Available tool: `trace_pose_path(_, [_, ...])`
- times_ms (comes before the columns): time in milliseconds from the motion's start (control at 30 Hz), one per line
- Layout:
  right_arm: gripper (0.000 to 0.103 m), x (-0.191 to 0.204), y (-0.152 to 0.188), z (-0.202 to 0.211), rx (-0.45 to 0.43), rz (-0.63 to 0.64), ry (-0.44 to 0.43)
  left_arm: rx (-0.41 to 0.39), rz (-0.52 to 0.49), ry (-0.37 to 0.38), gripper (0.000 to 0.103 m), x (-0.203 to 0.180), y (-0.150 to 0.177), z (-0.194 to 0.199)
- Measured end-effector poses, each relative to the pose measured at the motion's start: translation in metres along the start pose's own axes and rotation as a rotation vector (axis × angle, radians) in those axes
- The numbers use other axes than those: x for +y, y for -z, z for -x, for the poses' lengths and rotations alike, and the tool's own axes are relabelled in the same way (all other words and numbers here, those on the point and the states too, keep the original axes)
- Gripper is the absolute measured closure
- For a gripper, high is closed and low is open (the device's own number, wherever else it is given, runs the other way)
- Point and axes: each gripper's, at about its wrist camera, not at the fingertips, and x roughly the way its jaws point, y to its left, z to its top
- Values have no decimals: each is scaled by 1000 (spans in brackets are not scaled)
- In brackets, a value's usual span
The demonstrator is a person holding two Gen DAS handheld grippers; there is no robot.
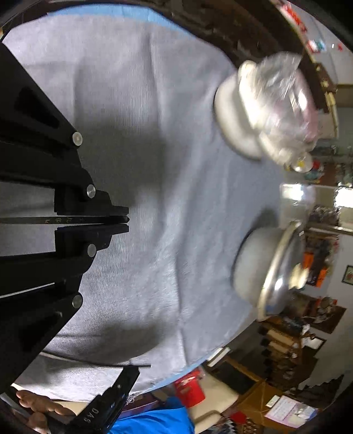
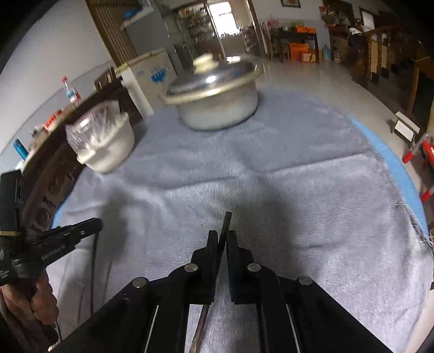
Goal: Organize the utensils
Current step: 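Close the right tool on a dark chopstick while the left tool grasps another, then lift the held chopsticks with both tools toward the dark cup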
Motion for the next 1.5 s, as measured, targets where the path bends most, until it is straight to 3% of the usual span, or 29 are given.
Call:
trace_pose_path(267, [96,-18,19,69,-162,-80,-23,-173,92,-52,98,50,11,82])
trace_pose_path(433, [97,-24,41,129,-307,-117,-1,-305,167,-62,98,73,30,142])
trace_pose_path(633, [97,-7,77,195,-470,-98,62,-448,199,-86,98,71,78,203])
trace_pose_path(833, [97,19,101,246,-580,-70,99,-544,204,-91,98,58,116,248])
trace_pose_path(1200, [97,57,132,303,-676,1,116,-637,185,-59,98,31,154,308])
trace_pose_path(1500, [97,63,155,317,-666,14,88,-674,136,-57,98,2,178,328])
